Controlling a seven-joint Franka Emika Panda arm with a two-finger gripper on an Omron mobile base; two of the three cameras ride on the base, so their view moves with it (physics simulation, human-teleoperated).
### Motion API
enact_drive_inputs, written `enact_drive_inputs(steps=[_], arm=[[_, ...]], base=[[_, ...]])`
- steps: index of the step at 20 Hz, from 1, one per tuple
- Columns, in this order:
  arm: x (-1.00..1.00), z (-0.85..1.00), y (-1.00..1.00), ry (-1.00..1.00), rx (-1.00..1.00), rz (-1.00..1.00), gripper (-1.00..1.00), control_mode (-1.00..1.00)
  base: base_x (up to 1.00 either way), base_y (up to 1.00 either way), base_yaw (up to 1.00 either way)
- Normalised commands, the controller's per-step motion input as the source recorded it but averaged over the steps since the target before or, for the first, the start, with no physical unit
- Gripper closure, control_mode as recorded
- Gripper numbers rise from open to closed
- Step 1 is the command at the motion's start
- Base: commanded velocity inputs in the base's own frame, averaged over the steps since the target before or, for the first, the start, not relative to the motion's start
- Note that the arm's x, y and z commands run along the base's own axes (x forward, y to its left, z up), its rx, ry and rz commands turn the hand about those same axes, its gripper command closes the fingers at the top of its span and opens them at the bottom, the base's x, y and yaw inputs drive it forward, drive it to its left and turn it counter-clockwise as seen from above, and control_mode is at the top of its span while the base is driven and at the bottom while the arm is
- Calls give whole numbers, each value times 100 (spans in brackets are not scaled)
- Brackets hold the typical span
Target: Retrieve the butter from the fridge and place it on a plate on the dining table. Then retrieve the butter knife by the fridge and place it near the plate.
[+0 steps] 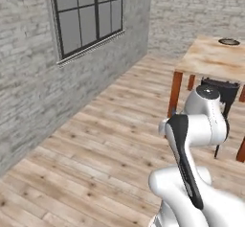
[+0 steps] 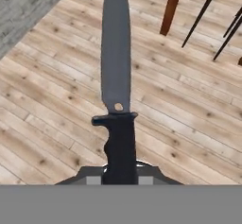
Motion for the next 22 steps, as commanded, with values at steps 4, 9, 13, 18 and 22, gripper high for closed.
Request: enact_drive_inputs(steps=[4, 9, 13, 18, 22], arm=[[0, 0, 0, 0, 0, 0, 100, 100], [0, 0, 0, 0, 0, 0, 100, 100], [0, 0, 0, 0, 0, 0, 100, 100], [0, 0, 0, 0, 0, 0, 100, 100], [0, 0, 0, 0, 0, 0, 100, 100]], base=[[100, 11, -23], [100, 60, -38], [100, 76, -43], [100, 97, -48], [100, 100, -50]])
